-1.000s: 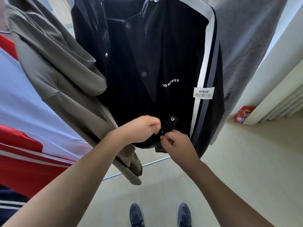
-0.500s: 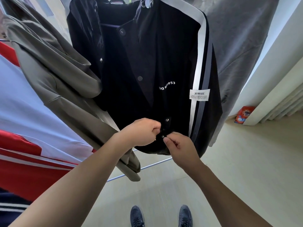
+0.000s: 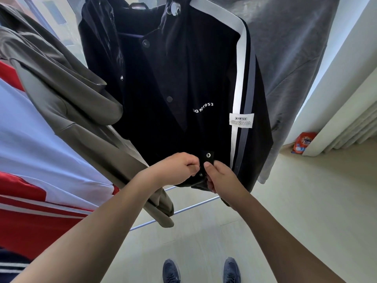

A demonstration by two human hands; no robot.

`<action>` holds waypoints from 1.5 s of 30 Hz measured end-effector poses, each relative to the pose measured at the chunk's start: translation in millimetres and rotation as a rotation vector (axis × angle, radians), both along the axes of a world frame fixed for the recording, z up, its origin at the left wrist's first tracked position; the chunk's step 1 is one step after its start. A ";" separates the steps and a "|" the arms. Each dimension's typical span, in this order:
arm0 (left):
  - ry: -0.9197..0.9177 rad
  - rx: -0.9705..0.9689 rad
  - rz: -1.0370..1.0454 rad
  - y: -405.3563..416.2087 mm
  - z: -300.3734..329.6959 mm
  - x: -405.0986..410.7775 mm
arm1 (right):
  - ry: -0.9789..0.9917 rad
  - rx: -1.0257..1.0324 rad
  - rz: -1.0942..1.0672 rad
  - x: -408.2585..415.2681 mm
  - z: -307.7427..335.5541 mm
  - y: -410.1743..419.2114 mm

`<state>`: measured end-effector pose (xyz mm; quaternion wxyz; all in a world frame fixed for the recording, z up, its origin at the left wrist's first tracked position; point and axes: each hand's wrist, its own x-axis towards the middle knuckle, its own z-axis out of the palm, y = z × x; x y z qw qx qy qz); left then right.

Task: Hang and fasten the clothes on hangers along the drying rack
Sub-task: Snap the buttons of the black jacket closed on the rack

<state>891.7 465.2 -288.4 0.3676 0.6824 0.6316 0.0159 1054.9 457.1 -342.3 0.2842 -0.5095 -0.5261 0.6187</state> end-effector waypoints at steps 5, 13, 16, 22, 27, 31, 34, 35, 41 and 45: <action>-0.010 -0.028 0.009 0.7 -2.1 -1.3 | -0.160 0.075 0.162 8.1 -0.5 4.8; 0.013 0.096 -0.012 3.5 -9.6 4.8 | -0.107 0.125 0.090 11.0 -4.5 5.2; 0.071 0.199 -0.137 6.6 -11.9 5.4 | -0.069 0.131 0.047 10.6 -6.6 6.8; -0.048 0.044 -0.030 11.2 -4.8 2.0 | -0.067 0.158 0.052 12.6 -7.0 6.8; -0.066 0.006 -0.031 14.3 1.4 3.0 | -0.083 0.161 0.048 13.2 -10.4 7.9; -0.067 -0.002 -0.009 10.9 2.9 5.6 | -0.072 0.192 0.026 14.1 -10.5 6.7; -0.005 0.018 -0.036 9.9 3.9 8.1 | -0.105 0.245 0.028 13.9 -7.6 4.7; 0.031 0.036 -0.059 9.8 2.6 8.2 | -0.100 0.262 0.023 13.2 -5.8 2.6; 0.164 0.129 -0.177 7.5 -11.4 9.4 | -0.203 0.400 -0.030 8.1 -17.4 -4.4; 0.075 0.134 -0.121 8.5 -14.4 3.5 | -0.199 0.371 0.003 8.7 -15.2 -2.4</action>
